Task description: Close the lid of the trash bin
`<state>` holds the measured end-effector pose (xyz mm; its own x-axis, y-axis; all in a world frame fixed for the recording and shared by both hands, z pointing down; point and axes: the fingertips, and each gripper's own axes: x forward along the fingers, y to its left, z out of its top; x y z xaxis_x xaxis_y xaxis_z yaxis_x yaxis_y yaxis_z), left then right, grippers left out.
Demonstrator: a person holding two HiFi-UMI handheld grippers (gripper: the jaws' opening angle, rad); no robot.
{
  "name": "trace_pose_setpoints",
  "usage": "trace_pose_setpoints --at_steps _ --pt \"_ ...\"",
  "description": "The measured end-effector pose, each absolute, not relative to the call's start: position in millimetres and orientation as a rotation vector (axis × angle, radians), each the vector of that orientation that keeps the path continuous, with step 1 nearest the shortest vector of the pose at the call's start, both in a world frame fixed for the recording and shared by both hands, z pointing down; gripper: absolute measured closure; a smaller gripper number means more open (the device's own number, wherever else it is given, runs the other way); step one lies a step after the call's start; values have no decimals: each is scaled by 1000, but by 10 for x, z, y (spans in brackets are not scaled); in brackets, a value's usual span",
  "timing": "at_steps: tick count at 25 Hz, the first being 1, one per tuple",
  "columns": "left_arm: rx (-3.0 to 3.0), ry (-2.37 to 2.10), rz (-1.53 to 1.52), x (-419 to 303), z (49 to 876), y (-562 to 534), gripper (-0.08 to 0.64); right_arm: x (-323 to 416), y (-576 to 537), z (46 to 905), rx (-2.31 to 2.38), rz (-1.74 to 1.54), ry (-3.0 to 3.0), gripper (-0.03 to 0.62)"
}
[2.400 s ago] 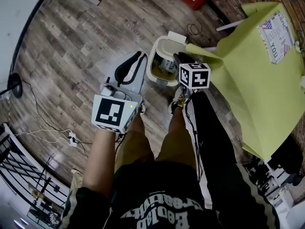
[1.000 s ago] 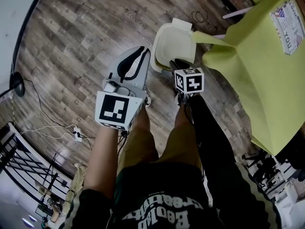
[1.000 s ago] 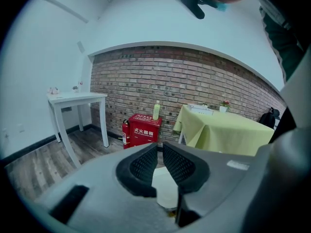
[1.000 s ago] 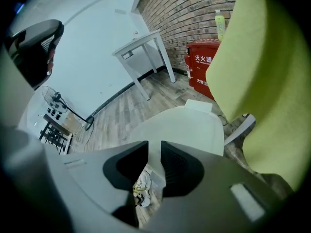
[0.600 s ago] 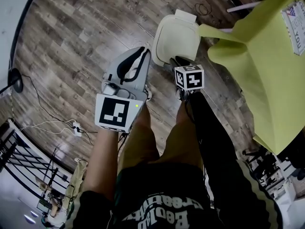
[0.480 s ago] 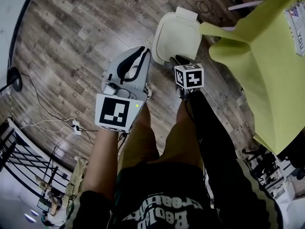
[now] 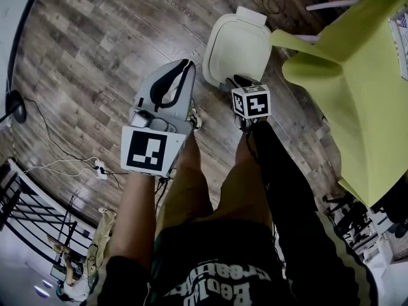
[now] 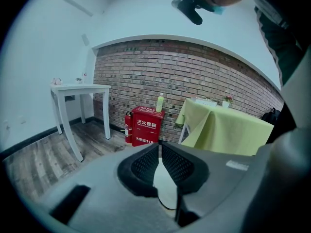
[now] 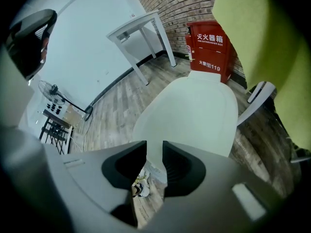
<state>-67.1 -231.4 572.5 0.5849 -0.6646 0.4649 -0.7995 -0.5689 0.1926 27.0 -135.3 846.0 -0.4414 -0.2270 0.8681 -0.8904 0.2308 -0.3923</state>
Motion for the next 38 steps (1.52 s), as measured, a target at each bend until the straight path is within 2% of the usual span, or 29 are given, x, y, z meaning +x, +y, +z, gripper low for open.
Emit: trace_pose_setpoints --at_steps 20,25,27,29,30,38 --pt "2388 -1221 501 -893 5947 -2236 543 255 -1289 8730 1044 1189 -1807 489" --pt "2384 -1225 497 -920 5967 -2227 543 240 -1283 8746 1077 1180 -1805 476" --pt "2376 -1226 502 -944 6001 -2209 543 234 -1284 8785 1102 1180 -1792 446" --pt "2370 -1234 501 -961 6018 -2195 543 258 -1297 8811 1125 1165 -1778 505" --pt "2369 -1238 498 -963 6019 -2188 543 266 -1300 8815 1129 1165 -1778 511" --pt "2362 -1242 497 -1003 6036 -2179 543 223 -1281 8788 1154 1160 -1784 460"
